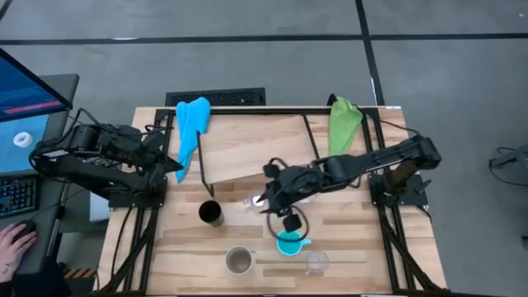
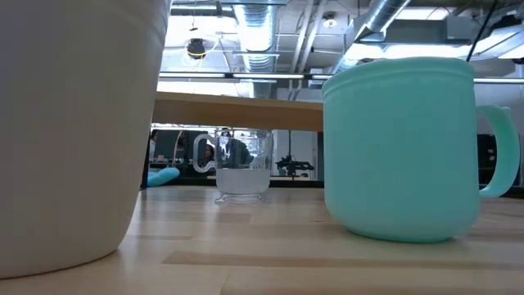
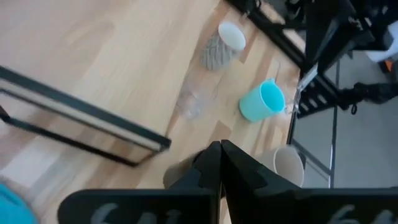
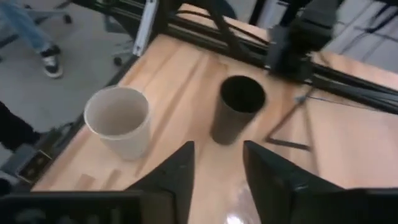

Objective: Stack small to large cups/mugs on shelf
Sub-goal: Put the black cup on the shelf

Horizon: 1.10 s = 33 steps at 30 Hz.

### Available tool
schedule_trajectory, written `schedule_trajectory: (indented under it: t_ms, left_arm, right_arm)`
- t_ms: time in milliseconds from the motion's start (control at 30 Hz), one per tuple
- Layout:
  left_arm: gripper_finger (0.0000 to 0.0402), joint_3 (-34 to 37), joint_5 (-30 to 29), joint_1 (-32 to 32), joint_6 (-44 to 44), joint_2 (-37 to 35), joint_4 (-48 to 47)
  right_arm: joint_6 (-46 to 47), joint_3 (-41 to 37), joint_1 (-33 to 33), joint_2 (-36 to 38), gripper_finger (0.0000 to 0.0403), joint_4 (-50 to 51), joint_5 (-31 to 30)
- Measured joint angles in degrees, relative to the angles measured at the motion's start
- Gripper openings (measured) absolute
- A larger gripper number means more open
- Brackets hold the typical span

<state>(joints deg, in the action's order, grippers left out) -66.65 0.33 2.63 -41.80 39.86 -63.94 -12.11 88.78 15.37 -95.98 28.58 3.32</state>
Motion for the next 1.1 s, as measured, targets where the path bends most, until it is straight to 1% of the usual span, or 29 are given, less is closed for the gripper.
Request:
schedule_trajectory:
  t_ms: [67, 133, 267, 333, 433, 500, 600, 700, 833, 900, 1000, 1100]
  left_arm:
    - [0.0, 0.0, 3.2, 0.0, 0.7, 0.8, -0.5]
    - [0.0, 0.0, 7.0, 0.1, 1.3, 1.7, -1.6]
    - [0.0, 2.1, 12.9, 2.2, -1.1, 4.2, -4.0]
    - [0.0, 3.8, 14.4, 4.5, -2.4, 5.6, -4.1]
    - [0.0, 6.8, 14.5, 8.6, -6.1, 7.6, -1.9]
    - [0.0, 8.8, 13.3, 11.4, -9.5, 8.9, 1.4]
    - [0.0001, 11.8, 8.2, 15.3, -16.7, 10.0, 4.5]
    - [0.0014, 13.2, 2.8, 17.8, -21.2, 11.5, 5.2]
    - [0.0056, 15.2, -3.7, 20.1, -28.3, 12.3, 6.9]
    - [0.0084, 16.0, -5.5, 20.7, -31.0, 12.3, 8.0]
    - [0.0125, 16.2, -6.1, 20.7, -34.4, 13.5, 8.4]
    - [0.0154, 16.2, -6.4, 20.7, -36.3, 15.5, 8.3]
  right_arm:
    - [1.6, 1.4, 0.6, -1.3, 0.0187, 0.2, 1.6]
    - [3.2, 2.5, 1.2, -1.6, 0.0196, 0.6, 2.0]
    - [6.2, 3.7, 2.2, -1.0, 0.02, 0.8, 1.8]
    - [7.2, 3.6, 2.5, 0.0, 0.0198, 1.8, 1.8]
    - [8.2, 3.8, 2.8, 1.5, 0.0193, 1.6, 1.4]
    - [9.2, 3.7, 3.0, 2.5, 0.0189, 3.1, 1.3]
    - [9.7, 3.7, 3.0, 3.5, 0.0185, 4.0, 1.3]
    - [10.2, 3.8, 3.1, 4.2, 0.0183, 3.8, 1.3]
    - [10.6, 3.7, 3.4, 4.8, 0.0183, 4.8, 1.3]
    - [10.4, 3.7, 3.4, 4.9, 0.0184, 5.4, 1.3]
    - [10.3, 3.7, 3.4, 4.9, 0.0184, 6.1, 1.3]
    - [10.3, 3.7, 3.4, 4.9, 0.0182, 6.6, 1.3]
